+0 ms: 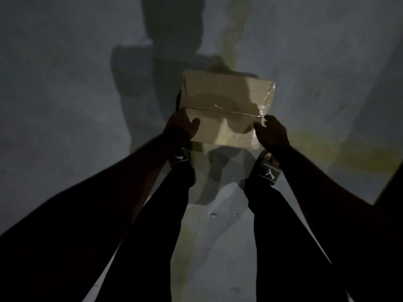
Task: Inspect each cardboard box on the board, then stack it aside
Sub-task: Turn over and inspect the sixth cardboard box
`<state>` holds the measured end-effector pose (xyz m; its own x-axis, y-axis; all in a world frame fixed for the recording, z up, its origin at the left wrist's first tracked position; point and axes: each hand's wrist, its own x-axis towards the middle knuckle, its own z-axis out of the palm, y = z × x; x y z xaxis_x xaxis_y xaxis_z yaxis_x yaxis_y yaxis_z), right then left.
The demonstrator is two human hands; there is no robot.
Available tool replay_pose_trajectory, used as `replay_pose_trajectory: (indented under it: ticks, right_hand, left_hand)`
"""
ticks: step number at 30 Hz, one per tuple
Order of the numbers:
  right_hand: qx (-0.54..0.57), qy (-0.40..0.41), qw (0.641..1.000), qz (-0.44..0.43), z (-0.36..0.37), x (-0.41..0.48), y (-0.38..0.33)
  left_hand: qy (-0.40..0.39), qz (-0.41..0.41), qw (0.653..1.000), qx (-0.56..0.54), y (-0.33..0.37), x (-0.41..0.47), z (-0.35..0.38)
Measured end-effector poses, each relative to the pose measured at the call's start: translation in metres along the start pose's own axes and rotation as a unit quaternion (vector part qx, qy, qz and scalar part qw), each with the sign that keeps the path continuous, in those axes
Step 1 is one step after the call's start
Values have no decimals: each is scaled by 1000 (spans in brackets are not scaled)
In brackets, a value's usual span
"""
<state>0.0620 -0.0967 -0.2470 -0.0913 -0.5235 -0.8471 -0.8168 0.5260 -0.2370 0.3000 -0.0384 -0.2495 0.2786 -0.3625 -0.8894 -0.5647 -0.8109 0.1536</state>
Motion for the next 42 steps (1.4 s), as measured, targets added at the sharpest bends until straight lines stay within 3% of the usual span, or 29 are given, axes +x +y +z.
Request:
replay_pose_trajectory:
  ticks: [4, 7, 13, 24, 29, 35, 42]
  right_hand:
    - [0, 37, 997, 65, 36, 56, 9]
    - [74, 31, 989, 120, 53, 76, 16]
    - [129, 54, 979, 147, 48, 64, 13]
    - [252, 44, 961, 106, -103, -143, -39]
    - [240, 82, 966, 57, -188, -259, -55]
    - [286, 146, 947, 26, -258, -382, -29]
    - [347, 200, 916, 5, -284, -466, 20]
  left_hand:
    - [32, -32, 999, -16, -16, 60, 28]
    - [40, -68, 995, -66, -20, 84, 39]
    - [64, -90, 985, -136, -12, 68, 25]
    - [126, 14, 983, -137, 66, -140, -85]
    - [132, 76, 983, -98, 112, -267, -143]
    - [99, 182, 978, -27, 135, -404, -188]
    - [89, 275, 956, -44, 156, -491, -194]
